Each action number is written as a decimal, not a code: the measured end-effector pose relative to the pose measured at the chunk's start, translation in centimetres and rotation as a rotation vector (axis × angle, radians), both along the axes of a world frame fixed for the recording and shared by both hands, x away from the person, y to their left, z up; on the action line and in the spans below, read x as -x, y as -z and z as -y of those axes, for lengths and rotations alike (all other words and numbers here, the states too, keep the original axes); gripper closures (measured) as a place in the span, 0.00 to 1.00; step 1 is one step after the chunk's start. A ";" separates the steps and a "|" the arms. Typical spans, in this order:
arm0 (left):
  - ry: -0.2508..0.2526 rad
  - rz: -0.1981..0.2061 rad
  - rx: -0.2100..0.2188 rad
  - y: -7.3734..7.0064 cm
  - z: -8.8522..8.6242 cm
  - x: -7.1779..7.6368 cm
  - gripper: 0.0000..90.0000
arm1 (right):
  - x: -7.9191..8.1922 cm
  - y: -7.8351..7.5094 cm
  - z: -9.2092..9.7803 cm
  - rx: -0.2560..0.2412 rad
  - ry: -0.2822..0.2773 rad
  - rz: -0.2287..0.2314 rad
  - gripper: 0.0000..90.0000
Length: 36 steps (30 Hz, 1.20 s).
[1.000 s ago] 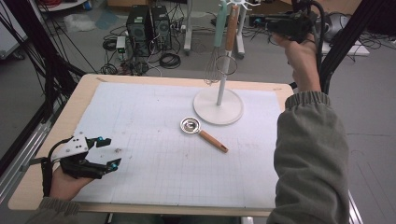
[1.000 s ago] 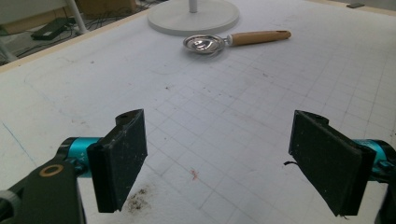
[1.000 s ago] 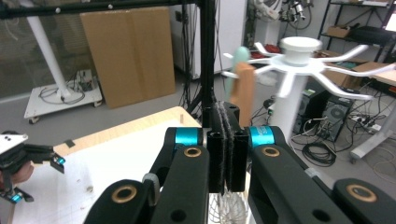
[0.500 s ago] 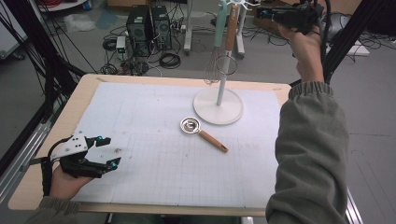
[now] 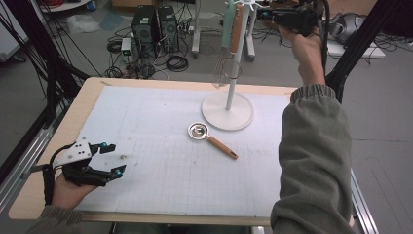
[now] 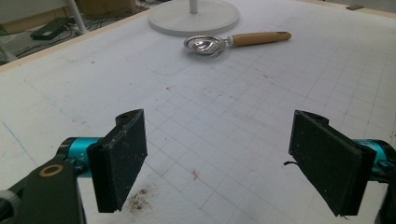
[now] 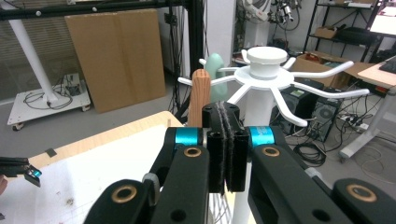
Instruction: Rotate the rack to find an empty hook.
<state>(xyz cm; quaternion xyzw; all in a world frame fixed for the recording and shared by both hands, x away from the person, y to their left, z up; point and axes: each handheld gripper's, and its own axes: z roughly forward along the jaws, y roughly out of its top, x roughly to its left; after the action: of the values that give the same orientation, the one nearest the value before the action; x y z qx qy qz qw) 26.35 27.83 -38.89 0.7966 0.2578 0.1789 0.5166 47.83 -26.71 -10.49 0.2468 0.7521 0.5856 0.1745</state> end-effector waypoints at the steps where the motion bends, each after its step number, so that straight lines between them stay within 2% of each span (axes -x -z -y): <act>1: 0.001 0.000 0.000 0.0 0.0 0.0 0.22 | 0.0 0.0 -0.2 0.004 0.000 0.002 1.00; 18: -0.002 0.002 0.005 -0.1 -0.1 0.1 0.22 | 0.1 -0.1 -3.1 0.034 0.022 0.011 1.00; 27: -0.001 0.007 0.004 -0.2 -0.1 0.1 0.22 | 0.5 0.0 -3.5 0.037 0.041 0.014 1.00; 36: 0.000 0.004 0.012 -0.2 -0.2 0.1 0.22 | 2.0 0.6 -2.8 0.015 0.001 0.016 0.99</act>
<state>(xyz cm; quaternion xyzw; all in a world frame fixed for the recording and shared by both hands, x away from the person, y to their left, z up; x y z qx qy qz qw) 26.21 28.01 -38.68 0.7933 0.2576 0.1790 0.5219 45.88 -23.95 -11.05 0.2412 0.7549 0.5818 0.1829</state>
